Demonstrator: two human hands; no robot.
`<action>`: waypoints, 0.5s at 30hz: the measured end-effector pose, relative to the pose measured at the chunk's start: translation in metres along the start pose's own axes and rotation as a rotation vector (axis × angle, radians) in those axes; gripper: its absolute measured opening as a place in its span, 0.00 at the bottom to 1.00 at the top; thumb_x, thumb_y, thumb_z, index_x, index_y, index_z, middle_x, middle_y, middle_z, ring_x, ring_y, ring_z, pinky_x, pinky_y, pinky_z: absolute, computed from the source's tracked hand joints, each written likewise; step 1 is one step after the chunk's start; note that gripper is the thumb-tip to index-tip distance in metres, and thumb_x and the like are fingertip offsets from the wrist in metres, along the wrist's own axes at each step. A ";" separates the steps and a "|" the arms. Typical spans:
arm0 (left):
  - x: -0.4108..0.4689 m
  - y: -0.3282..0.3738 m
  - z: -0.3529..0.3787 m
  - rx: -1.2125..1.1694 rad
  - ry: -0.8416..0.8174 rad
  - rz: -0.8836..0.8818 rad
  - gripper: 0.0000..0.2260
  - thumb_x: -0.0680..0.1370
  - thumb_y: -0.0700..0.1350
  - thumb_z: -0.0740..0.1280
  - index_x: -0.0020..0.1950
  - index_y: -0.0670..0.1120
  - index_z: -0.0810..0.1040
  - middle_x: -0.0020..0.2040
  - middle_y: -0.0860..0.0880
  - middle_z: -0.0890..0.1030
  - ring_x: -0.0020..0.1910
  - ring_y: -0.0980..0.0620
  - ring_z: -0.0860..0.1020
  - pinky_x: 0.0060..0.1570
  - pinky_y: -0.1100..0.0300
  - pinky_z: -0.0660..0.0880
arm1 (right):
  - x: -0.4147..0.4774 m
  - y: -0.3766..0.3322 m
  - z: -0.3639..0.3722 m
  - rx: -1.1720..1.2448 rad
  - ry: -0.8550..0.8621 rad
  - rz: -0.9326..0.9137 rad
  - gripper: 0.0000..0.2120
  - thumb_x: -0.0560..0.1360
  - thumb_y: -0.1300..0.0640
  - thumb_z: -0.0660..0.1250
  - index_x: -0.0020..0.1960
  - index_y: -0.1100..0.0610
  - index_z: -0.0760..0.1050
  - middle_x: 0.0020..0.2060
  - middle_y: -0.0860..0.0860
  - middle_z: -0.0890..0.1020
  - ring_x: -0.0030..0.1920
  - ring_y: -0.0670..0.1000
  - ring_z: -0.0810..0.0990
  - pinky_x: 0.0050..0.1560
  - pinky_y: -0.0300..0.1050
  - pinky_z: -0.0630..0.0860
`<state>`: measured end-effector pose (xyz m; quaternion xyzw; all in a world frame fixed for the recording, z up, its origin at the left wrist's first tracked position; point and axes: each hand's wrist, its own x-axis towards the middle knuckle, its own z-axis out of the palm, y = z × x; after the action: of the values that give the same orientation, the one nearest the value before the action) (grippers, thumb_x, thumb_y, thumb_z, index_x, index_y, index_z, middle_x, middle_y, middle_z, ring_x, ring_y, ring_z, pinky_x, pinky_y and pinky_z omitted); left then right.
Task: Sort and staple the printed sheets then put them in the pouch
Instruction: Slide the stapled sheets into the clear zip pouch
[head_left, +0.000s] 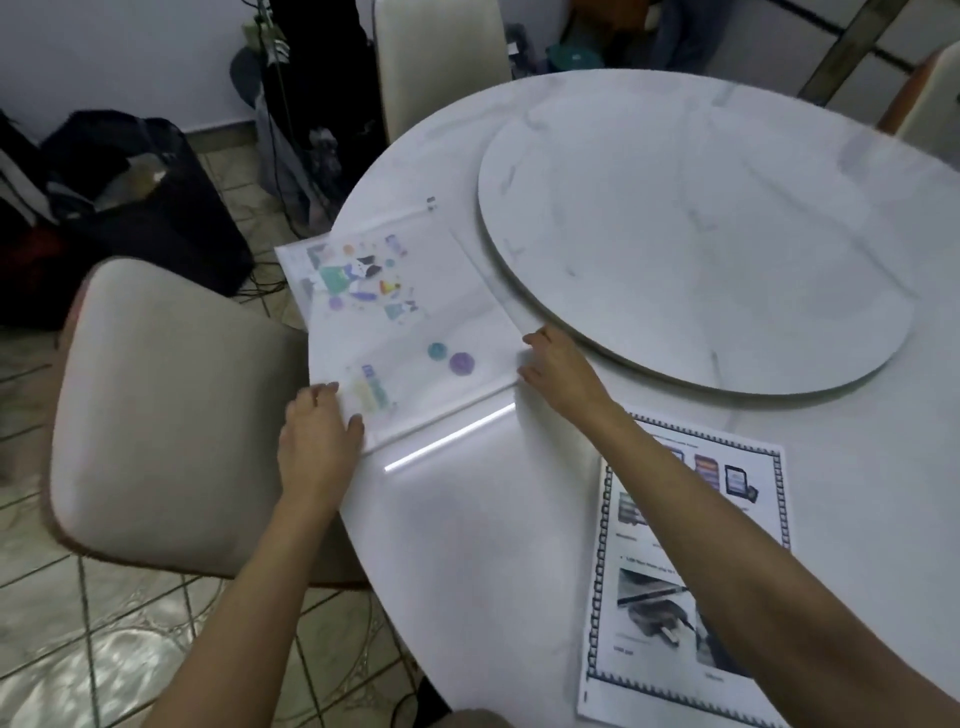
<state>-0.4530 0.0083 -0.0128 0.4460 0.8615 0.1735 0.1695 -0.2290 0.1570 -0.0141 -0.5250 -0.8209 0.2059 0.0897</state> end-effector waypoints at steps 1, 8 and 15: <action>0.003 -0.001 0.001 0.002 -0.008 -0.012 0.22 0.77 0.43 0.64 0.69 0.38 0.66 0.68 0.38 0.67 0.65 0.39 0.66 0.61 0.47 0.66 | 0.006 -0.003 0.003 -0.012 -0.018 0.010 0.16 0.75 0.62 0.63 0.61 0.66 0.70 0.59 0.60 0.71 0.59 0.59 0.71 0.56 0.47 0.69; 0.012 -0.004 0.005 -0.019 -0.048 -0.016 0.20 0.76 0.42 0.64 0.67 0.37 0.67 0.66 0.37 0.68 0.64 0.38 0.65 0.60 0.47 0.67 | 0.026 -0.008 0.020 0.190 0.040 0.207 0.12 0.73 0.62 0.64 0.54 0.67 0.71 0.51 0.60 0.70 0.55 0.58 0.71 0.54 0.45 0.68; -0.011 -0.017 0.003 -0.111 -0.034 -0.068 0.22 0.77 0.40 0.63 0.70 0.37 0.65 0.69 0.38 0.67 0.67 0.39 0.65 0.65 0.48 0.64 | 0.002 -0.010 0.012 0.565 0.065 0.405 0.15 0.73 0.61 0.68 0.56 0.68 0.77 0.39 0.57 0.78 0.42 0.54 0.77 0.50 0.46 0.74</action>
<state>-0.4581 -0.0093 -0.0218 0.4093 0.8622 0.2076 0.2145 -0.2422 0.1522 -0.0205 -0.6379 -0.6073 0.4219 0.2150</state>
